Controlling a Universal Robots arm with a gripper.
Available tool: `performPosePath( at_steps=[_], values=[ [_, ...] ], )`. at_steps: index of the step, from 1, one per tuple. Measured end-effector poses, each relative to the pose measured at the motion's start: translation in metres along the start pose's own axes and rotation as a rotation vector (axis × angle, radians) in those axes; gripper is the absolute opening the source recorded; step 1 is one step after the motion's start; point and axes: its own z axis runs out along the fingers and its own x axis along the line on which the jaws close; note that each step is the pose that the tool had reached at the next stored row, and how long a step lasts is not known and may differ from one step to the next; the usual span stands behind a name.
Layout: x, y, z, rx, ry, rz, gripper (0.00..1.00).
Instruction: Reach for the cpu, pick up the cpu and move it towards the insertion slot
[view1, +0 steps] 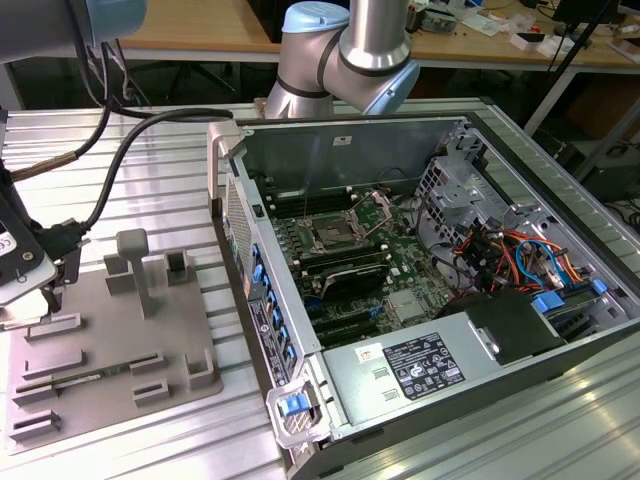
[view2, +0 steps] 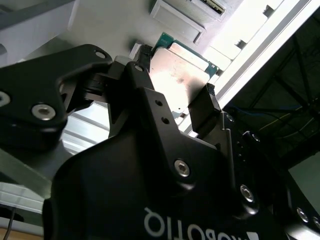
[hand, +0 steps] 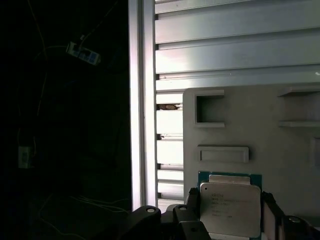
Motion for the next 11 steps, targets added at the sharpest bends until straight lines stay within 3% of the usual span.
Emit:
performPosePath(
  at_steps=[11],
  values=[
    [0.0000,-0.0002,-0.0064,-0.0001,-0.0001,0.000,0.55]
  ],
)
